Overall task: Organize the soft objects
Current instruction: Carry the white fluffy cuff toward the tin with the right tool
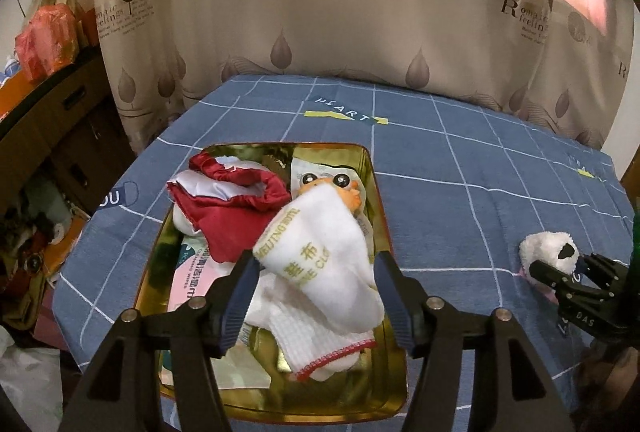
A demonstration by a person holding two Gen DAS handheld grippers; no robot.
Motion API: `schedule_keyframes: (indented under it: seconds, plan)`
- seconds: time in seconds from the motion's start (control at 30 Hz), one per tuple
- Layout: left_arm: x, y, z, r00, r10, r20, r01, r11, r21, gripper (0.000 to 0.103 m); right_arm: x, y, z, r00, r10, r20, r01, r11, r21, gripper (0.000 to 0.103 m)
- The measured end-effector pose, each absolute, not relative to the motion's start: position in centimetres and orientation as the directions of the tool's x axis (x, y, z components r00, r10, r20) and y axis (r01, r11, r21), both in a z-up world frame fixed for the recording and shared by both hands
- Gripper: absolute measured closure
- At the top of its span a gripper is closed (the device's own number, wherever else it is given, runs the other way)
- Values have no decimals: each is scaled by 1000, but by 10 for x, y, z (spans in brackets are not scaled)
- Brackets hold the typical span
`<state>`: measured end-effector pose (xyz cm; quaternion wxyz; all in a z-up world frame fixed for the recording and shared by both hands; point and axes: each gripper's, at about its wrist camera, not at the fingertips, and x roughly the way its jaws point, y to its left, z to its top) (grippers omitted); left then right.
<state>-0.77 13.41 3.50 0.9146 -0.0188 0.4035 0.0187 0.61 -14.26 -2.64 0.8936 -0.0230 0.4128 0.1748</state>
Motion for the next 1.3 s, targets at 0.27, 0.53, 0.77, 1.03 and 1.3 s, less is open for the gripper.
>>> schedule_keyframes:
  seconds: [0.27, 0.53, 0.77, 1.03, 1.3]
  plan:
    - [-12, 127, 41, 681, 9, -732, -40, 999, -25, 42, 7, -141, -28, 594, 288, -751, -330, 939, 99, 57]
    - [-23, 129, 49, 695, 10, -719, -51, 998, -35, 42, 7, -141, -28, 594, 288, -751, -330, 939, 99, 57]
    - [-40, 136, 49, 692, 15, -722, -85, 995, -60, 42, 7, -141, -28, 593, 288, -752, -330, 939, 99, 57]
    - [-73, 155, 42, 660, 73, -748, -164, 985, -47, 42, 8, -142, -28, 593, 288, -752, -329, 939, 99, 57]
    - [-108, 183, 37, 625, 119, -772, -260, 964, -61, 42, 6, -140, -31, 588, 281, -758, -328, 940, 94, 57]
